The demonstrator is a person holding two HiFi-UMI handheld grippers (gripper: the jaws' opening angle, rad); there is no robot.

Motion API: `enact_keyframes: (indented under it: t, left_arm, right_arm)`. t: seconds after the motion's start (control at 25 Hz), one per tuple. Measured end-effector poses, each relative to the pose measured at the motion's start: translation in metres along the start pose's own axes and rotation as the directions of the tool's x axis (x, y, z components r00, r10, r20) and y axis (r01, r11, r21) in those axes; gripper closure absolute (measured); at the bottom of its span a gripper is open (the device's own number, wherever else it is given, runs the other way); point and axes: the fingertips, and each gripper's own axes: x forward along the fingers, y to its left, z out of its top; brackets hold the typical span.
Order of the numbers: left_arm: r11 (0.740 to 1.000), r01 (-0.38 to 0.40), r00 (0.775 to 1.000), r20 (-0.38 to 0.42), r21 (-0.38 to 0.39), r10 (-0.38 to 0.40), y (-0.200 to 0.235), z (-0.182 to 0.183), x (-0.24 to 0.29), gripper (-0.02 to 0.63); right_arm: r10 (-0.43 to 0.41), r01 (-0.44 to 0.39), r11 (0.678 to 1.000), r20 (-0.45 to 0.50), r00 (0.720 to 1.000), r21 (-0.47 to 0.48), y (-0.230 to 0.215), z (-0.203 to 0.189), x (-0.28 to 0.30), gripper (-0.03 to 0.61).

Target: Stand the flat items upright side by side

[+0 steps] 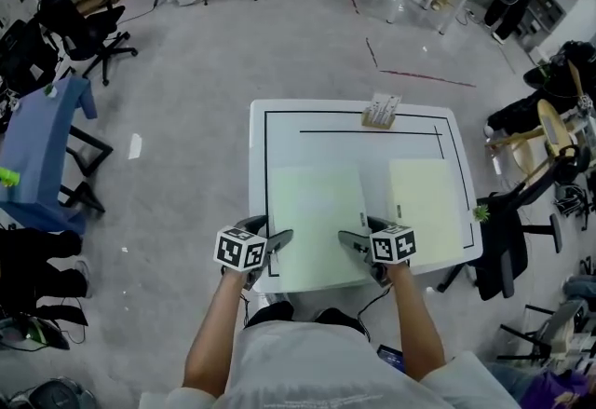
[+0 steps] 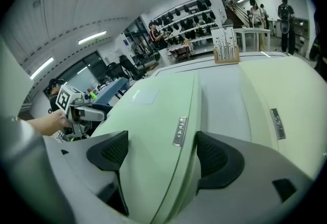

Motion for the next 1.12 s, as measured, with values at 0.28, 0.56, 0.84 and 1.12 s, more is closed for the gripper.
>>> enact_keyframes:
  t: [0.28,0.56,0.84,1.12]
  left_arm:
    - [0.999,0.021,0.999,0.027,-0.044,-0.020,0.019,0.001,-0.009,0.247]
    - [0.997,0.062,0.998,0.027,-0.055,-0.061,0.027,0.005,-0.013,0.235]
    - [0.984,0.123,0.992,0.010,-0.132,-0.123,0.025,-0.002,-0.005,0.235]
    - [0.977,0.136,0.991,0.003,-0.164,-0.137,0.023,-0.003,0.000,0.227]
  right_arm:
    - [-0.034,0.032,0.999,0.052,0.998,0.034,0.016,0.012,0.018,0.166]
    - [0.045,-0.046,0.999,0.014,0.999,0.030,0.020,0.019,0.027,0.160]
    - [0.154,-0.156,0.984,0.024,0.988,0.091,0.016,0.016,0.040,0.140]
    - [0.155,-0.161,0.980,0.060,0.986,0.120,0.018,0.019,0.045,0.123]
